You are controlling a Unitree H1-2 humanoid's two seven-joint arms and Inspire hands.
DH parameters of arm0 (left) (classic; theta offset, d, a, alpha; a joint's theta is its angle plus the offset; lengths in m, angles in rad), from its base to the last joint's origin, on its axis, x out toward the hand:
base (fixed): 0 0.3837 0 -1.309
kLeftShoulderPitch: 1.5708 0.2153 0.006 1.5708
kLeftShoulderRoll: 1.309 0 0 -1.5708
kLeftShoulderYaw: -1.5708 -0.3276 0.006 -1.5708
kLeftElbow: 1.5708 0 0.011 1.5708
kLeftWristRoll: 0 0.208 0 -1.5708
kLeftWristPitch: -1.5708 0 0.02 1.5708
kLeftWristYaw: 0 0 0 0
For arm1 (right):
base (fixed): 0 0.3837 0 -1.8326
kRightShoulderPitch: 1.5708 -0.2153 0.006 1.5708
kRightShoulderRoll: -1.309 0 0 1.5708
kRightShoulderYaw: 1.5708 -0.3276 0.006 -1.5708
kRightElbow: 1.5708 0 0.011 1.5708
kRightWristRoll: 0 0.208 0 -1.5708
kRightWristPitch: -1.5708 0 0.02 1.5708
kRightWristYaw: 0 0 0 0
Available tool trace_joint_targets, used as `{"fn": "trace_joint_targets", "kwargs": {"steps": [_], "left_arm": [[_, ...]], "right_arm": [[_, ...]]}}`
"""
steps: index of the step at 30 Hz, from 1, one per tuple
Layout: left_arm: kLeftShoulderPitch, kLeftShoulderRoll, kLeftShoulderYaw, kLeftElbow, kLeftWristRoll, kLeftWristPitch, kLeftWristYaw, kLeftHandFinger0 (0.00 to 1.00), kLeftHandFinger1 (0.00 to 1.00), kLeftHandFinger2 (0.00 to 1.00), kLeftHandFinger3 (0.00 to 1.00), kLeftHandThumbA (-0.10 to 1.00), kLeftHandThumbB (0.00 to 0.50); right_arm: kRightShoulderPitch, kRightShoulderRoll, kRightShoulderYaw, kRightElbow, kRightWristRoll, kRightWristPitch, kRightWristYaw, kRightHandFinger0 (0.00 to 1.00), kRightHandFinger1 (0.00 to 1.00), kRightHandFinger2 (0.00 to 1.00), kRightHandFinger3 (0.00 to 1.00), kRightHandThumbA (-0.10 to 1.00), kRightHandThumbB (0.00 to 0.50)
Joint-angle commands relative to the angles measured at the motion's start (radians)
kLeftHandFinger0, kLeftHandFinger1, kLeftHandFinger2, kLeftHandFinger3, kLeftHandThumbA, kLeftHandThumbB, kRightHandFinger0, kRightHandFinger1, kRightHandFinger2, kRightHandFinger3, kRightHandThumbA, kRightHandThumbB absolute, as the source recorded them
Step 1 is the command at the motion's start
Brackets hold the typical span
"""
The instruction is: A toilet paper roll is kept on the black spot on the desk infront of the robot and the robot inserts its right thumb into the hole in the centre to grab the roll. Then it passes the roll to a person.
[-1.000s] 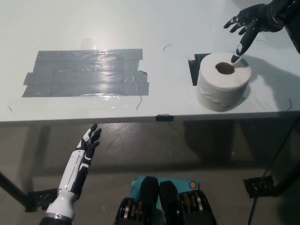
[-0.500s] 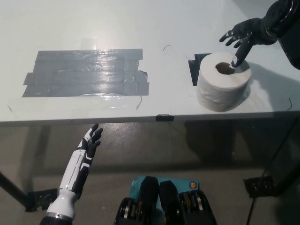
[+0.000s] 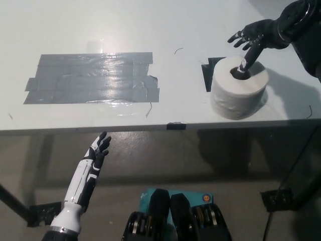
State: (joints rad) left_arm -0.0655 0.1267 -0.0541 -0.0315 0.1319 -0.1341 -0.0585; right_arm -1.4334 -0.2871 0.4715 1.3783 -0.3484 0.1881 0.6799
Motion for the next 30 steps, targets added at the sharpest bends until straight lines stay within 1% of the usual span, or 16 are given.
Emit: {"fn": "trace_joint_targets", "kwargs": {"steps": [1,3,4,5,12,13,14,15,16,17,20,24,25,26,27,30], "left_arm": [[-0.017,0.01,-0.006,-0.028,0.005,-0.027,-0.008,1.0,1.0,1.0,1.0,1.0,0.211],[-0.015,0.009,-0.008,-0.031,0.004,-0.024,-0.01,1.0,1.0,1.0,1.0,1.0,0.213],[-0.016,0.01,-0.008,-0.03,0.004,-0.024,-0.01,1.0,1.0,1.0,1.0,1.0,0.21],[-0.017,0.011,-0.009,-0.03,0.006,-0.026,-0.011,1.0,1.0,1.0,1.0,1.0,0.203],[-0.021,0.01,-0.009,-0.031,0.004,-0.025,-0.014,1.0,1.0,1.0,1.0,1.0,0.203],[-0.021,0.01,-0.009,-0.031,0.003,-0.025,-0.014,1.0,1.0,1.0,1.0,1.0,0.209],[-0.023,0.011,-0.009,-0.034,0.005,-0.02,-0.014,1.0,1.0,1.0,1.0,1.0,0.22],[-0.024,0.012,-0.01,-0.035,0.007,-0.017,-0.016,1.0,1.0,1.0,1.0,1.0,0.223],[-0.026,0.012,-0.008,-0.034,0.007,-0.02,-0.014,1.0,1.0,1.0,1.0,1.0,0.222],[-0.027,0.013,-0.007,-0.034,0.006,-0.021,-0.013,1.0,1.0,1.0,1.0,1.0,0.221],[-0.027,0.013,-0.007,-0.035,0.003,-0.021,-0.015,1.0,1.0,1.0,1.0,1.0,0.208],[-0.034,0.013,-0.009,-0.037,0.009,-0.019,-0.015,1.0,1.0,1.0,1.0,1.0,0.199],[-0.036,0.013,-0.01,-0.036,0.009,-0.018,-0.016,1.0,1.0,1.0,1.0,1.0,0.209],[-0.037,0.014,-0.01,-0.036,0.008,-0.019,-0.018,1.0,1.0,1.0,1.0,1.0,0.208],[-0.04,0.015,-0.01,-0.035,0.006,-0.021,-0.019,1.0,1.0,1.0,1.0,1.0,0.207],[-0.04,0.014,-0.01,-0.036,0.011,-0.021,-0.016,1.0,1.0,1.0,1.0,1.0,0.215]], "right_arm": [[-0.041,-0.005,-0.011,-0.015,-0.013,-0.017,-0.055,1.0,1.0,1.0,1.0,1.0,0.403],[-0.032,-0.005,0.018,-0.026,-0.039,-0.057,-0.044,1.0,1.0,1.0,1.0,1.0,0.351],[-0.029,-0.001,0.022,-0.024,-0.042,-0.058,-0.042,1.0,1.0,1.0,1.0,1.0,0.351],[-0.024,0.006,0.027,-0.022,-0.049,-0.044,-0.062,1.0,1.0,1.0,1.0,1.0,0.387],[-0.001,0.022,0.054,-0.013,-0.082,-0.036,-0.079,1.0,1.0,1.0,1.0,1.0,0.386],[0.003,0.024,0.073,-0.012,-0.1,-0.042,-0.084,1.0,1.0,1.0,1.0,1.0,0.375],[0.006,0.025,0.09,-0.012,-0.115,-0.049,-0.092,1.0,1.0,1.0,1.0,1.0,0.375],[0.009,0.026,0.103,-0.011,-0.125,-0.056,-0.094,1.0,1.0,1.0,1.0,1.0,0.359],[0.011,0.026,0.111,-0.009,-0.129,-0.063,-0.09,1.0,1.0,1.0,1.0,1.0,0.342],[0.008,0.028,0.117,-0.005,-0.133,-0.059,-0.086,1.0,1.0,1.0,1.0,1.0,0.344],[0.01,0.03,0.126,0.002,-0.135,-0.053,-0.078,1.0,1.0,1.0,1.0,1.0,0.321],[0.012,0.03,0.141,0.0,-0.154,-0.077,-0.091,1.0,1.0,1.0,1.0,1.0,0.301],[0.013,0.03,0.141,0.001,-0.153,-0.073,-0.093,1.0,1.0,1.0,1.0,1.0,0.314],[0.013,0.03,0.142,0.001,-0.154,-0.073,-0.095,1.0,1.0,1.0,1.0,1.0,0.311],[0.014,0.03,0.146,0.0,-0.159,-0.079,-0.098,1.0,1.0,1.0,1.0,1.0,0.321],[0.014,0.032,0.146,0.002,-0.164,-0.08,-0.098,1.0,1.0,1.0,1.0,1.0,0.326]]}}
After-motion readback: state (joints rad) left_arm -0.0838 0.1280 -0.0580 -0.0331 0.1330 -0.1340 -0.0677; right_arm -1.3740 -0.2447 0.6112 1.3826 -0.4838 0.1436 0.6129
